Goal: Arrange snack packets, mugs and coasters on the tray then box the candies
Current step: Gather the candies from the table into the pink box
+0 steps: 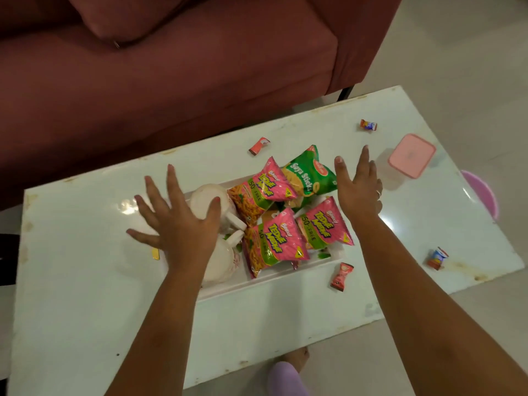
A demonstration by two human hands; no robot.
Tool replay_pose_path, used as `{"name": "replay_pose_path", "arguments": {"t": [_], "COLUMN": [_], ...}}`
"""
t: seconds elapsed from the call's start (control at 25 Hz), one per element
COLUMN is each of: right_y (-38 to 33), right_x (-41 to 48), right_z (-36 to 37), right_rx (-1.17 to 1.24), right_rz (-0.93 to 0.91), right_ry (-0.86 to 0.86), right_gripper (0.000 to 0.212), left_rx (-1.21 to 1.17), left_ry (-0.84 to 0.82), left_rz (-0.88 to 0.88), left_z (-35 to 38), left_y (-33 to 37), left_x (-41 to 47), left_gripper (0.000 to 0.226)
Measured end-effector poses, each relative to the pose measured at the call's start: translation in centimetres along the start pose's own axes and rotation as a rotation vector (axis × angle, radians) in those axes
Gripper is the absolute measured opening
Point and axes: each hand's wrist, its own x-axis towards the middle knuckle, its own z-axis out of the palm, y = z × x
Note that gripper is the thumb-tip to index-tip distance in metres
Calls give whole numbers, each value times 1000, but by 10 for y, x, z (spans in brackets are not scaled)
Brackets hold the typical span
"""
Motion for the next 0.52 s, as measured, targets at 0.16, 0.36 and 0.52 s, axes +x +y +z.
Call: {"name": "replay_pose_path", "arguments": {"t": [0.16, 0.36, 0.52], "right_y": [21, 45, 57], "right_x": [-27, -66, -75], "right_z": [-19, -61, -91], "right_rx": [-124, -157, -190], "right_rz": [-28, -38, -64], "right_ry": [-49, -121, -150], "right_gripper": [72, 74, 73], "left_rx": [79, 51, -2], "left_ry": [-31, -186, -277], "left_rz": [191, 257, 289], "left_z": [2, 0, 3], "left_y": [34, 58, 86], "left_x": [-57, -141, -179], "left_gripper": [90, 90, 85]}}
